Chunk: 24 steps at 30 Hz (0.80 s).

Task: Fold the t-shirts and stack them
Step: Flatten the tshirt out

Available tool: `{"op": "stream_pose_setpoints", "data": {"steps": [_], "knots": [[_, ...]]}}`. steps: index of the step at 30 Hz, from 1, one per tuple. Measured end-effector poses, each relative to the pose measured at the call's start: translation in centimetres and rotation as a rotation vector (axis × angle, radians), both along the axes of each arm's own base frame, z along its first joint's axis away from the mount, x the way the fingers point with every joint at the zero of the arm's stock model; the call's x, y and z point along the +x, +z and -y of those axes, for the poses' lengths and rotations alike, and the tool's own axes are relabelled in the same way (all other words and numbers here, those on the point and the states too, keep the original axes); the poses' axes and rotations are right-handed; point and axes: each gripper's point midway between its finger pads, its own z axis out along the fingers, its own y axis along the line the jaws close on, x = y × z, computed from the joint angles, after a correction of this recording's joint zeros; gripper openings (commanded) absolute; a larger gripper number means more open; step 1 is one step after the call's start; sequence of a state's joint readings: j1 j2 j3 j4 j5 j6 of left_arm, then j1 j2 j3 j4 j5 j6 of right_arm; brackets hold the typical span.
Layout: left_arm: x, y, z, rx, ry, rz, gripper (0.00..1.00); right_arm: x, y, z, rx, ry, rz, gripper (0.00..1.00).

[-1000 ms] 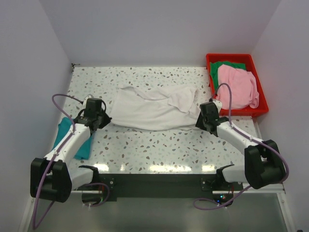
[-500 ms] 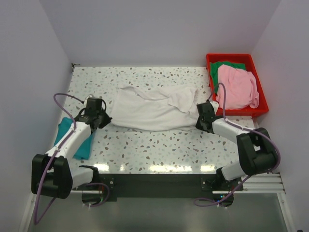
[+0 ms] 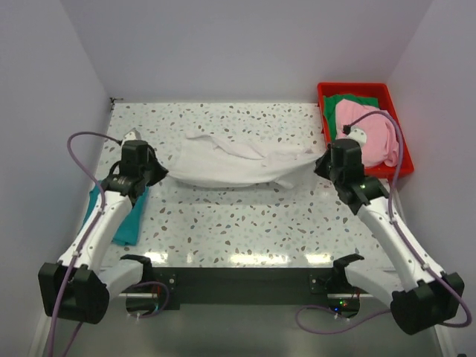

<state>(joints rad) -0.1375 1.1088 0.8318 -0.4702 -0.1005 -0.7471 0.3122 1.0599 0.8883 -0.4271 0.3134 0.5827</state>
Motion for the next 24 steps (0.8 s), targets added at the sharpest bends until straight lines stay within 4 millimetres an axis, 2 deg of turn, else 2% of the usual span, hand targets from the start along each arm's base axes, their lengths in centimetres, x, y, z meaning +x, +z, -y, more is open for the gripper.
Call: {"op": "stream_pose_setpoints", "data": {"steps": [2, 4, 8, 11, 12, 16, 18, 20, 22, 24], "knots": [[0.0, 2.5, 0.0, 0.0, -0.005, 0.058, 0.0, -0.5, 4.2, -0.1, 0.034, 0.012, 0.086, 0.0], [0.1, 6.1, -0.1, -0.002, -0.006, 0.138, 0.0, -1.2, 8.2, 0.0, 0.06, 0.021, 0.164, 0.0], [-0.2, 15.4, -0.3, -0.019, -0.007, 0.351, 0.0, -2.8, 15.4, 0.5, 0.084, 0.033, 0.293, 0.0], [-1.9, 23.3, -0.5, -0.046, -0.006, 0.543, 0.0, -4.3, 20.8, 1.0, 0.099, 0.043, 0.394, 0.0], [-2.7, 25.6, -0.6, -0.054, -0.006, 0.6, 0.0, -4.9, 22.4, 1.2, 0.105, 0.048, 0.426, 0.0], [-5.7, 31.8, -0.9, -0.078, -0.007, 0.76, 0.0, -6.8, 26.4, 1.6, 0.109, 0.07, 0.505, 0.0], [-6.3, 33.2, -1.0, -0.083, -0.007, 0.797, 0.0, -7.1, 27.3, 1.7, 0.104, 0.074, 0.525, 0.0], [-5.8, 33.3, -0.9, -0.082, -0.007, 0.795, 0.0, -6.9, 27.2, 1.7, 0.095, 0.077, 0.52, 0.0], [-4.0, 32.4, -0.7, -0.076, -0.007, 0.757, 0.0, -5.5, 26.6, 1.2, 0.082, 0.084, 0.497, 0.0], [-0.5, 30.7, -0.2, -0.065, -0.009, 0.693, 0.0, -2.9, 25.5, 0.2, 0.068, 0.097, 0.462, 0.0]]}}
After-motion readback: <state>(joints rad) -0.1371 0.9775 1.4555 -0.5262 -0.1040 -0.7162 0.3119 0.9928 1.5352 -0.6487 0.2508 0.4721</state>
